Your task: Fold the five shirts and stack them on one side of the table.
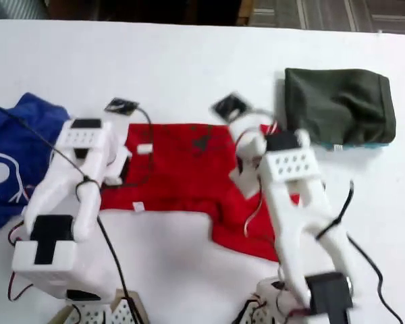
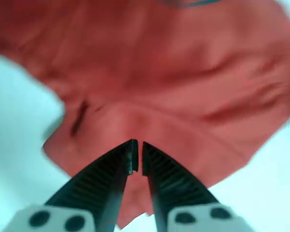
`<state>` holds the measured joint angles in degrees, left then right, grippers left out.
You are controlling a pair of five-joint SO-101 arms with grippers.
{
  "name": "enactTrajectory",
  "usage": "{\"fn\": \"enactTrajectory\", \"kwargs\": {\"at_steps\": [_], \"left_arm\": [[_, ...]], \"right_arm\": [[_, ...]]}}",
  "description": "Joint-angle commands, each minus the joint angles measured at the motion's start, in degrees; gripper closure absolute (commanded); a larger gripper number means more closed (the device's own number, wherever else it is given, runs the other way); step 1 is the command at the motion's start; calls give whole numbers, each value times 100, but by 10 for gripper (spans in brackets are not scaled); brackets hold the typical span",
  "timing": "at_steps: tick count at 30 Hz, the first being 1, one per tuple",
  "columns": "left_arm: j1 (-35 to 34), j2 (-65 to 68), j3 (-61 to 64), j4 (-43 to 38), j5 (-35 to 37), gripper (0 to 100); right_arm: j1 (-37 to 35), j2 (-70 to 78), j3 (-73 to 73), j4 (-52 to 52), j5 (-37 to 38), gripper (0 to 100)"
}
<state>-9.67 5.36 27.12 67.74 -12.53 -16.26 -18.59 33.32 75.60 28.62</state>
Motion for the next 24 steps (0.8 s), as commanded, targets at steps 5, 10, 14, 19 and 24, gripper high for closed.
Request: {"fn": "enactTrajectory", "kwargs": {"at_steps": [5,10,14,19,24], "left_arm": [[-563,-193,760,-862,-53,974],[-747,-211,884,-879,-53,974],[-738,-193,857,-888,-18,974],[-730,-185,884,-967,53,974],[-738,-176,884,-967,220,974]], "right_arm": [[-444,-541,1257,-576,62,817],[-453,-541,1749,-954,62,820],[-453,-549,1793,-831,62,820],[-840,-576,1793,-523,26,819],[-1297,-532,1855,-725,9,819]]}}
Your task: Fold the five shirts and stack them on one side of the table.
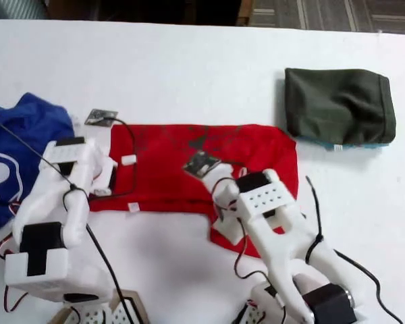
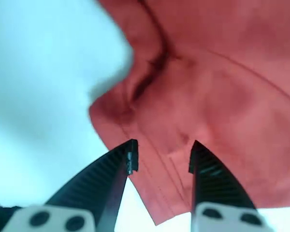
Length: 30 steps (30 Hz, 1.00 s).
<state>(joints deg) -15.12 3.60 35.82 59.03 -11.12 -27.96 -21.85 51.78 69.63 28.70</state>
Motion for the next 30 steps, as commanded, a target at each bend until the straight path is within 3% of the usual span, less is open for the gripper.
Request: {"fn": "enactTrajectory", "kwargs": {"at_steps": [1,8,12,16,22,30], "left_arm": [[-193,0,13,-97,79,974],[-185,0,13,-97,79,974],[-185,0,31,-97,88,974],[-185,0,31,-97,88,974],[-185,9,31,-97,88,974],[-62,18,92,-202,88,974]], "right_arm": [[-110,-207,62,-259,0,819],[374,-198,519,-1121,26,830],[857,-233,519,-1349,9,972],[989,-259,519,-1305,9,981],[796,-488,431,-875,0,979],[119,-1947,431,-180,53,980]]}}
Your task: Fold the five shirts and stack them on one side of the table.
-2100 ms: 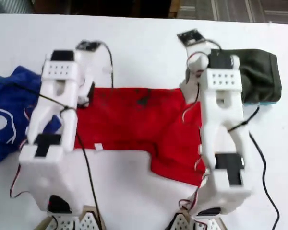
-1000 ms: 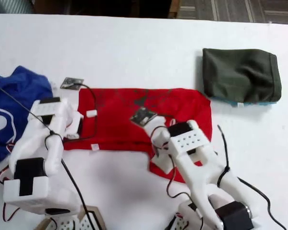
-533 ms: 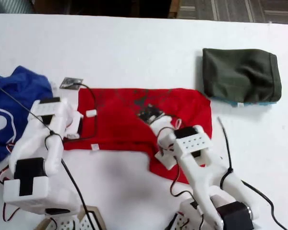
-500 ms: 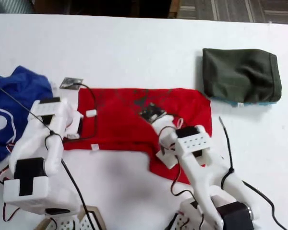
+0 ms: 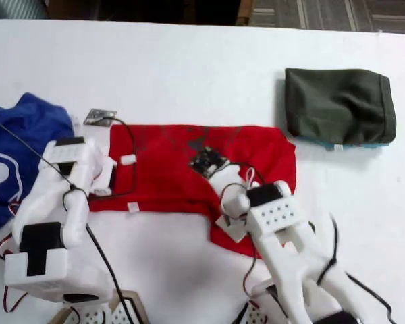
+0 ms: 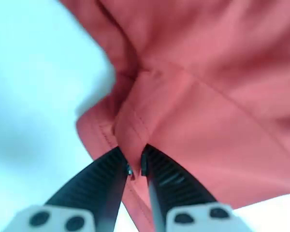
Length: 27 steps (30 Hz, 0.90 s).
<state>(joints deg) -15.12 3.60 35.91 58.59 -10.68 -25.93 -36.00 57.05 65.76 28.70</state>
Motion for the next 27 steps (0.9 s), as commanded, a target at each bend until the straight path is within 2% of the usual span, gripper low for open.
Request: {"fn": "enactTrajectory", "kwargs": {"at_steps": [1,7,12,17,21,23,27], "left_arm": [[-35,9,119,-211,44,974],[-44,9,136,-246,44,974],[-70,-35,136,-211,53,974],[-70,-53,57,88,18,974],[-97,-53,-312,914,0,974],[-193,-53,-453,1169,0,974],[-378,-53,-734,1574,-9,974]], "right_arm": [[-75,-611,-88,295,62,980],[-75,-629,26,875,941,980],[-66,-629,554,892,1609,980],[-66,-637,589,611,1705,978],[-66,-637,580,338,1591,970],[-66,-664,571,286,1222,909],[-66,-681,440,312,765,726]]}}
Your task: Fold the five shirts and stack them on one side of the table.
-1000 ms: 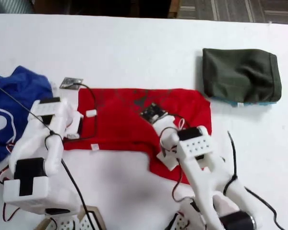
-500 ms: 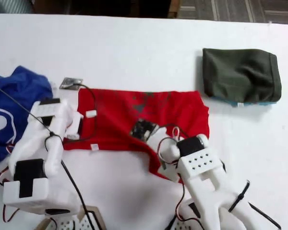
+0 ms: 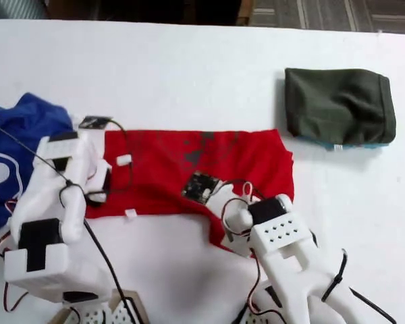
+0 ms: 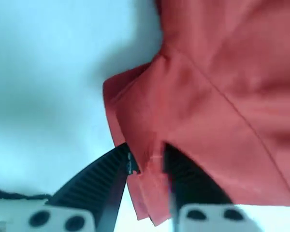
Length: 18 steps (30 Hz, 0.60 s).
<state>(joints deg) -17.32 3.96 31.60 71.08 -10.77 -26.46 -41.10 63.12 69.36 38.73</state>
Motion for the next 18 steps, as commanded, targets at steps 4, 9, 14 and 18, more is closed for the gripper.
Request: {"fn": "enactTrajectory", "kwargs": {"at_steps": [4,9,14,18], "left_arm": [[-132,-88,-752,651,0,974],[-70,-88,-1560,1407,9,974],[-88,-35,-1569,1336,9,974],[-70,-62,-927,571,9,974]], "right_arm": [[-4,-171,-615,-40,-264,704],[646,-119,-1538,-136,-360,772],[1138,-57,-1600,-268,-1143,827],[1156,330,-1433,-189,-870,795]]}}
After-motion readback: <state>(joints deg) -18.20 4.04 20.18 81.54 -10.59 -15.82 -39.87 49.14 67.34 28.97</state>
